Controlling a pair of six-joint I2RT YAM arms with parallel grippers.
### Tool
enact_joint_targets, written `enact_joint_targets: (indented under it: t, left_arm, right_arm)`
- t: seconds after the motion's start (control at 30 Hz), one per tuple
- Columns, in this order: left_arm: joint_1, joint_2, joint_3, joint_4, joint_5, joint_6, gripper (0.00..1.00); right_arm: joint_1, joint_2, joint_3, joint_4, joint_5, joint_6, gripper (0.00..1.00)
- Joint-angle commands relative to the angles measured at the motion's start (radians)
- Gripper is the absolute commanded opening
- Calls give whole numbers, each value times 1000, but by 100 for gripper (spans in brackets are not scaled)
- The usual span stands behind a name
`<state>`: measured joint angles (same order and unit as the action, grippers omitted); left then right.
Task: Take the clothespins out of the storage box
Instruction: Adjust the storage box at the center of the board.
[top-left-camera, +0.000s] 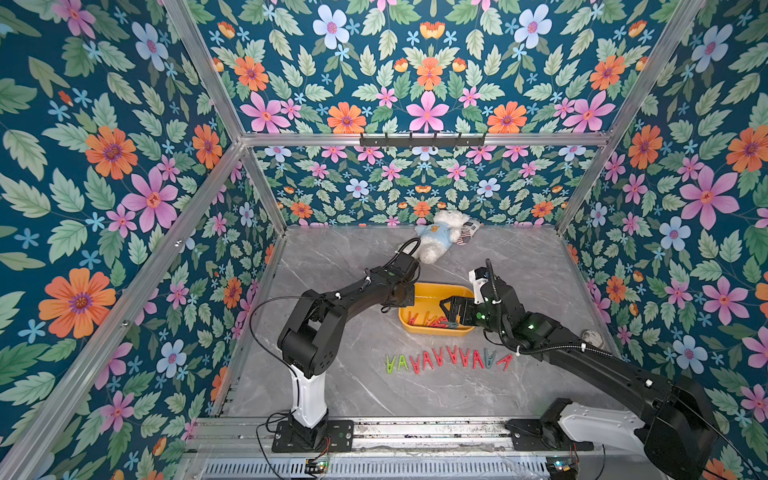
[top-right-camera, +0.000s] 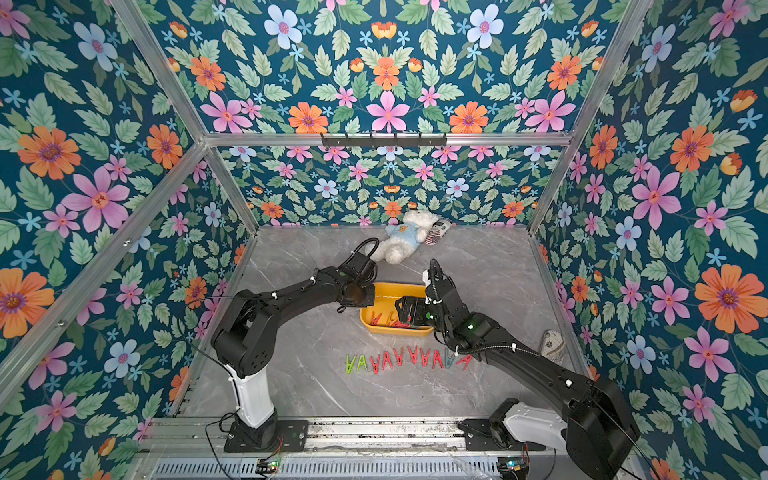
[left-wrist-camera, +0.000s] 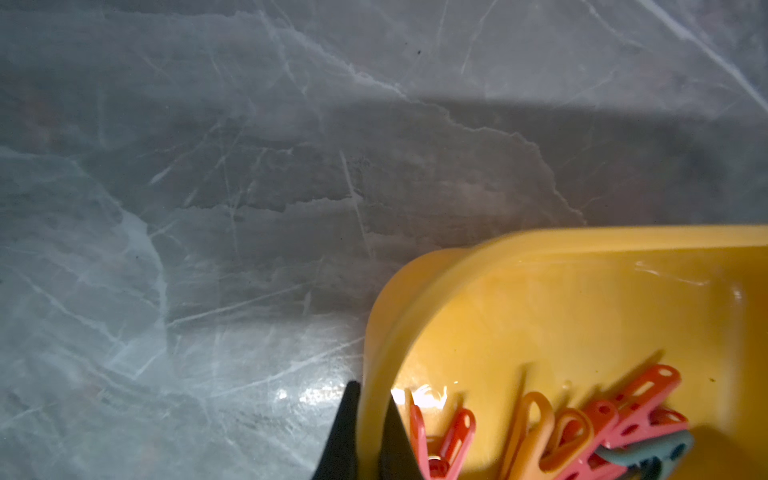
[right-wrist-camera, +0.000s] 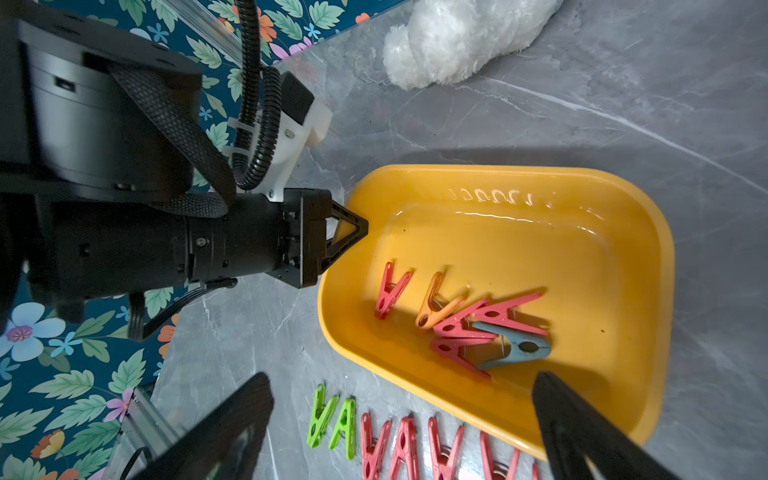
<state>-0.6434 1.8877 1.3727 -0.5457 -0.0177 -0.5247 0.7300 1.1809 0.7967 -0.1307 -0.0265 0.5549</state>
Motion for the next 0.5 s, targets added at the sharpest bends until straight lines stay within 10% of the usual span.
enact_joint_targets:
  t: [0.0, 0.47]
  left_arm:
    - [5, -10, 48, -97, 34, -82, 0]
    - [95, -89, -49, -60, 432, -366, 0]
  right_arm:
    - [-1, -2, -1, 22, 10, -3, 99]
    - [-1, -62, -11, 34, 49, 8, 99]
